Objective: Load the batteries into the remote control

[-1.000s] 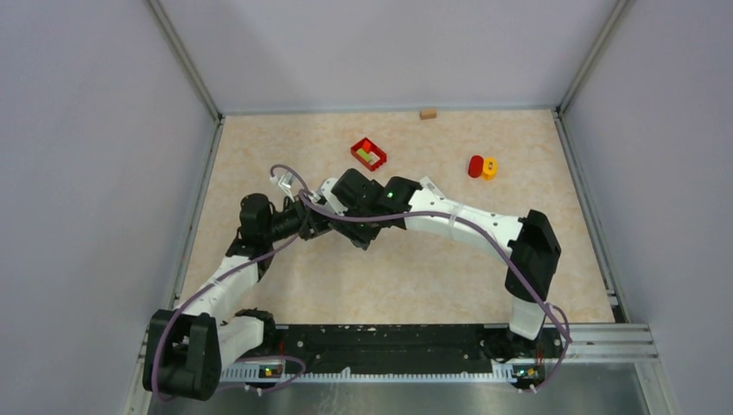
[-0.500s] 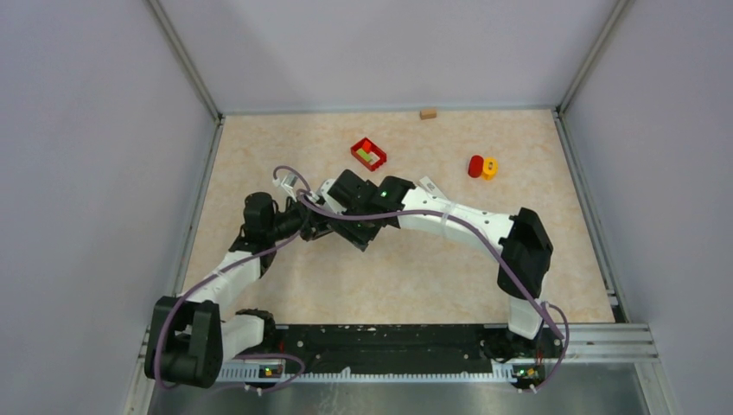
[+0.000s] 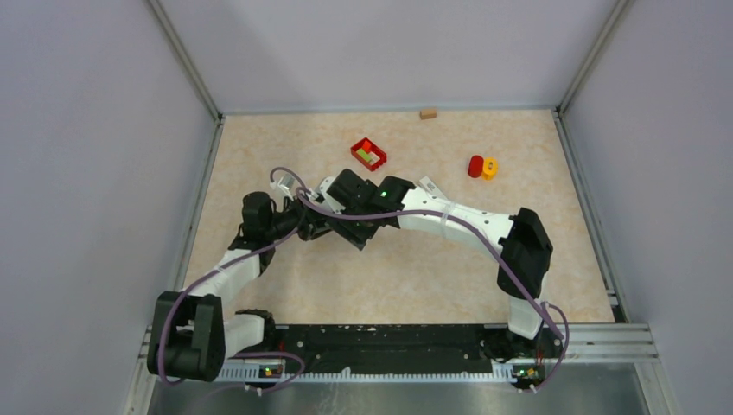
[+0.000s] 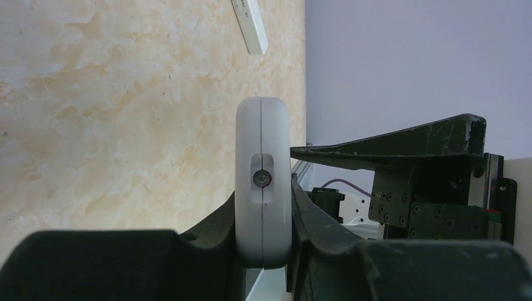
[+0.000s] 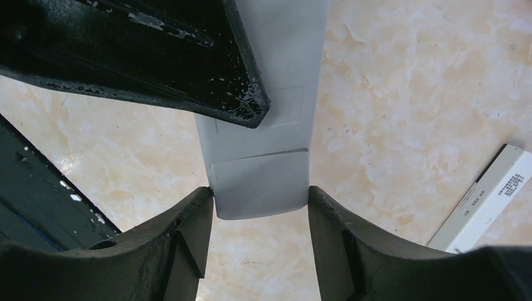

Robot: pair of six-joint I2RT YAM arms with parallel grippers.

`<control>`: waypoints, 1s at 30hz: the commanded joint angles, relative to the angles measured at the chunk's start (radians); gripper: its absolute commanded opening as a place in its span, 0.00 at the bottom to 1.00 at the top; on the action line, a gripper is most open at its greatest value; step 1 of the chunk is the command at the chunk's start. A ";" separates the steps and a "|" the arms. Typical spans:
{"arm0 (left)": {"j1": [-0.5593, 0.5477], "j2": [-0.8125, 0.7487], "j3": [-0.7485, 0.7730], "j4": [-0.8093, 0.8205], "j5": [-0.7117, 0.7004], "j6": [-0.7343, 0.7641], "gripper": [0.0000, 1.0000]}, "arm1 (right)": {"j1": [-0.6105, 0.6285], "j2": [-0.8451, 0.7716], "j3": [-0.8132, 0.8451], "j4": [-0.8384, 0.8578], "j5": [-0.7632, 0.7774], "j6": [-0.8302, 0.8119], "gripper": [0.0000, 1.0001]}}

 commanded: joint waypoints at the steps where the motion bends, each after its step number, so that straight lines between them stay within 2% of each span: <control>1: 0.001 0.000 0.037 0.059 0.166 -0.097 0.00 | -0.011 0.016 0.016 0.121 0.071 0.007 0.57; 18: 0.040 0.032 0.034 0.051 0.187 -0.093 0.00 | -0.012 0.018 0.019 0.126 0.095 -0.011 0.65; 21: 0.044 0.035 0.037 0.039 0.188 -0.083 0.00 | -0.011 0.013 0.021 0.130 0.085 -0.011 0.69; 25: 0.052 0.037 0.046 0.014 0.183 -0.059 0.00 | -0.011 -0.014 0.005 0.157 0.020 -0.016 0.87; 30: 0.057 0.033 0.052 -0.004 0.181 -0.040 0.00 | -0.012 -0.074 -0.064 0.223 -0.055 -0.014 0.91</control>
